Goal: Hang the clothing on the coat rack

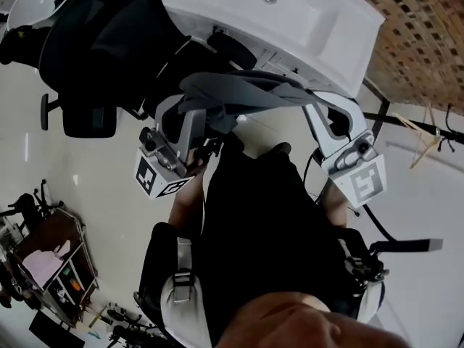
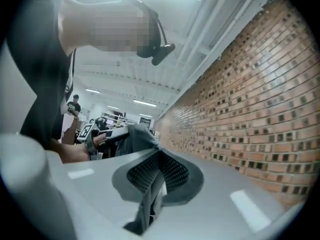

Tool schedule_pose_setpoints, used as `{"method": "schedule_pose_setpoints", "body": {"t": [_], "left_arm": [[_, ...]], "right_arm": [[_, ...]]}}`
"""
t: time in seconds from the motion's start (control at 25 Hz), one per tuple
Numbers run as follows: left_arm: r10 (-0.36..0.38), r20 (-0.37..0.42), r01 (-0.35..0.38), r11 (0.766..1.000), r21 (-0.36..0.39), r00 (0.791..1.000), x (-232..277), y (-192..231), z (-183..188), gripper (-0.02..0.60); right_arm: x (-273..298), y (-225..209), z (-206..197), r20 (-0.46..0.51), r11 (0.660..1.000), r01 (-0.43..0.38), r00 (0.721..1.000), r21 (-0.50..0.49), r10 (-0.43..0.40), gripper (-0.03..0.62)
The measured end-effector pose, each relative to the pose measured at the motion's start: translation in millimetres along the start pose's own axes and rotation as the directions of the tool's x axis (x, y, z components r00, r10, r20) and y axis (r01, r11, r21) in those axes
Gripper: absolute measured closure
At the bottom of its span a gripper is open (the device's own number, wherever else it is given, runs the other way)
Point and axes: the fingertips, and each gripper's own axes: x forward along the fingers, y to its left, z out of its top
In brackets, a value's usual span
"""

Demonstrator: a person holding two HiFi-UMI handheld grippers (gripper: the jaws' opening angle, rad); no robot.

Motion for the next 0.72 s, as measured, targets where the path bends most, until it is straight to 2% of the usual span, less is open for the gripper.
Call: {"method": "schedule_pose_setpoints", "body": {"t": [0.12, 0.24, 0.4, 0.52, 0.6, 0.72], "left_arm": [[-0.136, -0.008, 0.135, 0.987, -0.084, 0.991, 51, -48, -31, 0.561], [-0.220, -0.014, 0.216, 0.968, -0.125, 0.975, 90, -110, -58, 0.561], [-0.361, -0.010, 0.355, 0.921, -0.160, 0.933, 145, -194, -105, 0.561], [-0.421, -0.023, 0.414, 0.899, -0.146, 0.907, 181, -250, -135, 0.561], [-0.475, -0.027, 0.465, 0.870, -0.161, 0.879, 211, -286, -155, 0.561], [-0.583, -0.042, 0.558, 0.795, -0.239, 0.812, 255, -341, -192, 0.561]], "right_arm": [[-71, -28, 16, 0.031, 0.992, 0.124, 0.992, 0.001, -0.124, 0.588], [-147, -52, 32, 0.075, 0.980, 0.197, 0.977, 0.036, -0.199, 0.588], [-253, -84, 45, 0.128, 0.951, 0.305, 0.942, 0.052, -0.309, 0.588], [-328, -97, 52, 0.124, 0.934, 0.356, 0.926, 0.019, -0.356, 0.588], [-376, -105, 64, 0.115, 0.909, 0.416, 0.904, -0.024, -0.411, 0.588], [-447, -116, 82, 0.084, 0.842, 0.533, 0.845, -0.081, -0.528, 0.588]]}}
